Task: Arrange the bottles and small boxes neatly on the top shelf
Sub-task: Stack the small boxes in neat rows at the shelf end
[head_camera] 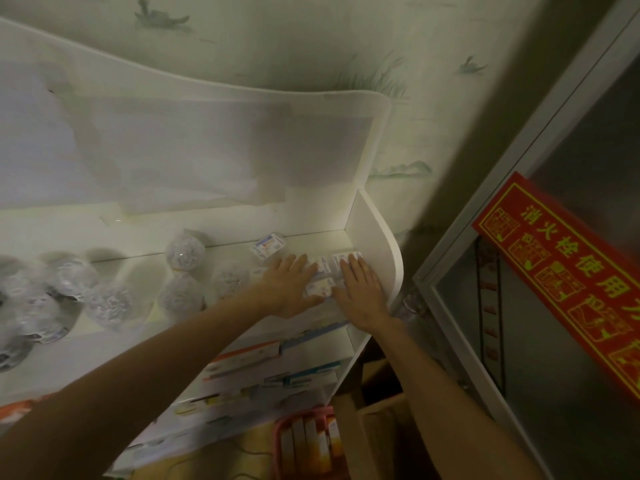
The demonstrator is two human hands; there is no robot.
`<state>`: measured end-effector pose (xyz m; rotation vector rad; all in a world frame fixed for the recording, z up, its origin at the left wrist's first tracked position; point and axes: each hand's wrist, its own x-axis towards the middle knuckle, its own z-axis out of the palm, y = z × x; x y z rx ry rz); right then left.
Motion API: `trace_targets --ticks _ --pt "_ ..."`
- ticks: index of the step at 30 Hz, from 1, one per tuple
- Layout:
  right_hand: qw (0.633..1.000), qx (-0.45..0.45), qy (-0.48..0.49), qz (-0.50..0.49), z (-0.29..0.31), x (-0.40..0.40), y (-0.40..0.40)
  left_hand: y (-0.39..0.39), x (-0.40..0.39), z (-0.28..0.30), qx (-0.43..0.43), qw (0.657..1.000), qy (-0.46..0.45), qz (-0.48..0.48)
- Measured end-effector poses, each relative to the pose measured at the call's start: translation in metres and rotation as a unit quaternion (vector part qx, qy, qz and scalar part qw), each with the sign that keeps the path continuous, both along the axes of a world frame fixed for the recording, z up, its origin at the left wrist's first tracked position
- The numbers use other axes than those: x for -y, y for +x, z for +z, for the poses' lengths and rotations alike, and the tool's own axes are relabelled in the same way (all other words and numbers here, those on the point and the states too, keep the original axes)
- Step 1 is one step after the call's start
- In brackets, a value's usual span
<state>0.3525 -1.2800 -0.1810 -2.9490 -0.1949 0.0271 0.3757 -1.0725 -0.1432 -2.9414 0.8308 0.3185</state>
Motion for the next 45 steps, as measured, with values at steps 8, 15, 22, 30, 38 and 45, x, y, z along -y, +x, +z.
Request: trace_targets --ticks 8,15,22,30,38,45 --pt "1.000 0.012 0.023 -0.006 0.002 -0.002 -0.003 -0.011 0.000 0.003 0.012 1.000 -0.009 -0.005" --pt "1.000 0.004 0.019 -0.003 0.004 -0.002 -0.005 -0.012 -0.001 0.010 0.009 0.999 -0.030 -0.018" --pt "1.000 0.000 -0.006 -0.001 0.005 -0.003 -0.005 -0.014 -0.001 0.009 0.019 0.999 -0.034 -0.007" --pt "1.000 -0.007 0.001 -0.003 0.003 -0.002 -0.004 0.020 -0.040 0.033 0.034 0.997 0.013 0.062" --pt "1.000 -0.013 0.002 -0.004 0.002 -0.001 -0.002 0.026 -0.036 0.053 -0.047 0.996 0.055 0.047" --pt "1.000 -0.011 0.012 -0.004 0.003 -0.002 -0.004 0.037 -0.041 0.053 -0.087 0.991 0.089 0.038"
